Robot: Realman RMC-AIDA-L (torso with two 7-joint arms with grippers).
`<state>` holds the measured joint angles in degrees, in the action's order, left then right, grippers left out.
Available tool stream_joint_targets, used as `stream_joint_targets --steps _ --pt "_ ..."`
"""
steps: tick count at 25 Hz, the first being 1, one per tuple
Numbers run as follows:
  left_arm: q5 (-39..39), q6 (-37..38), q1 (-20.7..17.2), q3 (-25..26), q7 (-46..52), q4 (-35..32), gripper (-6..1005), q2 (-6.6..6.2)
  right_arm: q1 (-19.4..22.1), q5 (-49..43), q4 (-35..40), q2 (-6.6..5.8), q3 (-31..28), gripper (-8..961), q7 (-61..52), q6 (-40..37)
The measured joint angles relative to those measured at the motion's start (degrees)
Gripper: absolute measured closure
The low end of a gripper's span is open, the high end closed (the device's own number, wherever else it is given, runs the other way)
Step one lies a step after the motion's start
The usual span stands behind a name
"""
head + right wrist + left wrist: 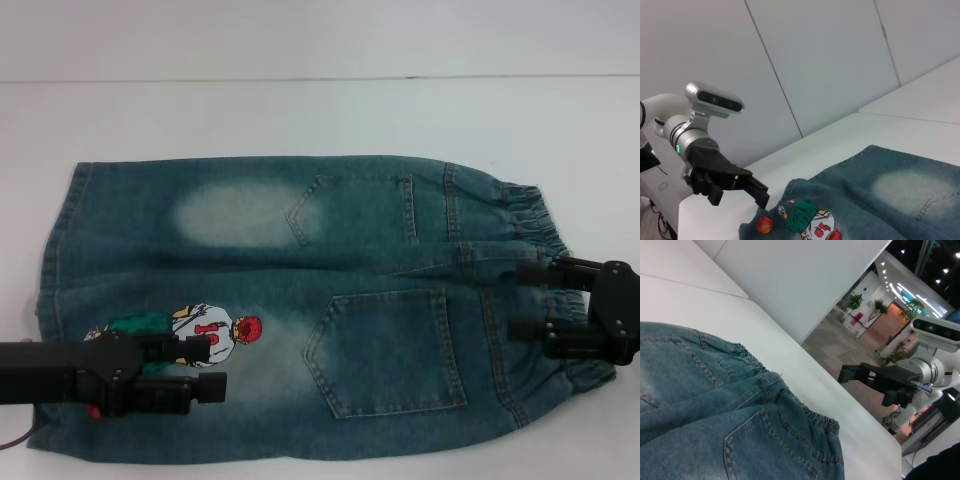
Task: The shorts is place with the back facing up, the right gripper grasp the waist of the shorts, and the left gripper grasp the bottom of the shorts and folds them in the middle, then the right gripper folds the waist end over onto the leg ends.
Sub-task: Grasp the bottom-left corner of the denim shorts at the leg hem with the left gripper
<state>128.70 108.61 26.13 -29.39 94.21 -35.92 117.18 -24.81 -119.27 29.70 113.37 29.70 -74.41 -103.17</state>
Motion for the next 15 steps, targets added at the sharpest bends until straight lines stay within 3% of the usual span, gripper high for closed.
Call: stream_joint_targets --steps 15 --pt "0.32 0.12 -0.04 -0.06 0.59 -0.09 138 -0.03 0.52 0.00 -0.08 0.39 -0.18 69 -0.46 -0.03"
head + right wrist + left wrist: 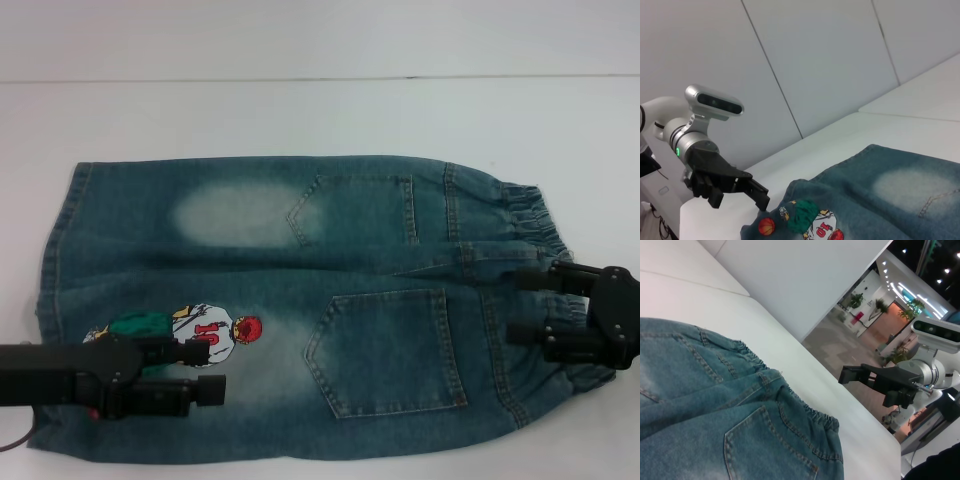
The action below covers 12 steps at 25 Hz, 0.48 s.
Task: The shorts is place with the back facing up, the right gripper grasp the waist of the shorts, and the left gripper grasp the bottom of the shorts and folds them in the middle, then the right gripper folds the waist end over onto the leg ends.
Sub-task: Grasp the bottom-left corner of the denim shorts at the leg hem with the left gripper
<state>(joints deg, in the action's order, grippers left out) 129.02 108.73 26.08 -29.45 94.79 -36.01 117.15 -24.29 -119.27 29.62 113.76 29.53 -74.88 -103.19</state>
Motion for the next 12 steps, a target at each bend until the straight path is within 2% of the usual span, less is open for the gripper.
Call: stream_joint_targets --steps 12 --pt "2.14 -0.50 0.53 -0.19 2.42 -1.08 138 -0.41 0.01 0.00 0.00 0.37 -0.62 69 -0.01 -0.31"
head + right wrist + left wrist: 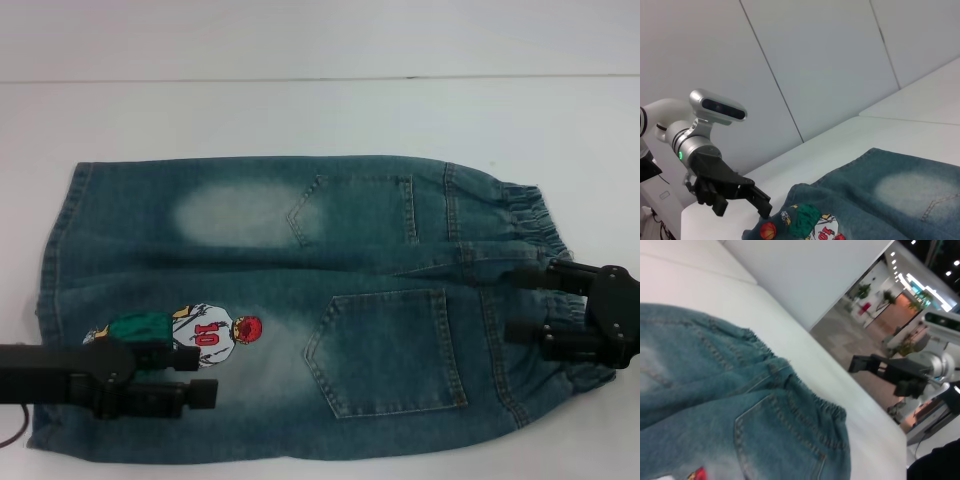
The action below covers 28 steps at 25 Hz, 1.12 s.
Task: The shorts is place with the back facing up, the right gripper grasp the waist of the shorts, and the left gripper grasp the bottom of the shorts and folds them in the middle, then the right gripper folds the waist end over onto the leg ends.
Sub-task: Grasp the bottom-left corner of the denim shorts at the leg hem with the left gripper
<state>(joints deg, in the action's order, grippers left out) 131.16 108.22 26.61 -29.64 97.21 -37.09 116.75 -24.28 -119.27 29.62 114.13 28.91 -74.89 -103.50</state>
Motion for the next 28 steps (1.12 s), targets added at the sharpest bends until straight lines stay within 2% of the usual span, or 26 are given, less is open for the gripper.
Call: stream_joint_targets --steps 16,20,28 --pt "6.75 -0.72 1.26 1.04 9.16 -7.37 137 -2.86 0.11 0.00 0.00 0.13 -0.42 68 0.00 -0.10" --pt "9.36 -0.09 1.26 2.65 10.85 -9.10 137 -3.68 0.07 0.00 0.00 0.13 -0.57 68 0.00 -0.16" --pt "13.58 0.59 1.31 3.86 13.13 -10.99 137 -4.42 0.12 0.00 0.00 0.13 -0.71 68 -0.07 -0.24"
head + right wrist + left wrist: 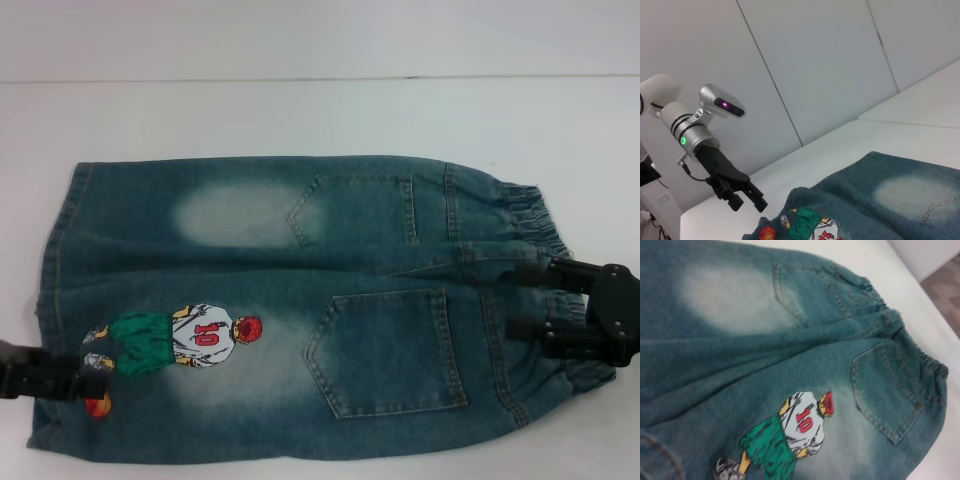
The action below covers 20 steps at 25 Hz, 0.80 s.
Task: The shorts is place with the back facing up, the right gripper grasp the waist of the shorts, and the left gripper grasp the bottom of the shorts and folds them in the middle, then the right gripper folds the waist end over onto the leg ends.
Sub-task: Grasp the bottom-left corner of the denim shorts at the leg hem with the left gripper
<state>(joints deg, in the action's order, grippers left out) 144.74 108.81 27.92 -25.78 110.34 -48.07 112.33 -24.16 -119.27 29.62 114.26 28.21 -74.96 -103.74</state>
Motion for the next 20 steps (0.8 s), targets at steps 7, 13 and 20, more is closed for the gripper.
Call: stream_joint_targets --steps 7,13,20 --pt "3.37 -0.94 0.42 0.08 1.53 -0.66 137 -0.18 -0.01 0.00 0.00 -0.07 0.00 68 -0.01 0.01" --pt "4.01 -2.10 0.54 0.56 1.92 -1.25 137 -0.29 -0.01 0.00 0.00 -0.09 0.00 68 -0.01 0.01" --pt "5.13 -4.25 0.56 0.75 2.14 -1.36 137 -0.36 -0.01 0.00 0.00 -0.09 0.00 68 -0.01 0.03"
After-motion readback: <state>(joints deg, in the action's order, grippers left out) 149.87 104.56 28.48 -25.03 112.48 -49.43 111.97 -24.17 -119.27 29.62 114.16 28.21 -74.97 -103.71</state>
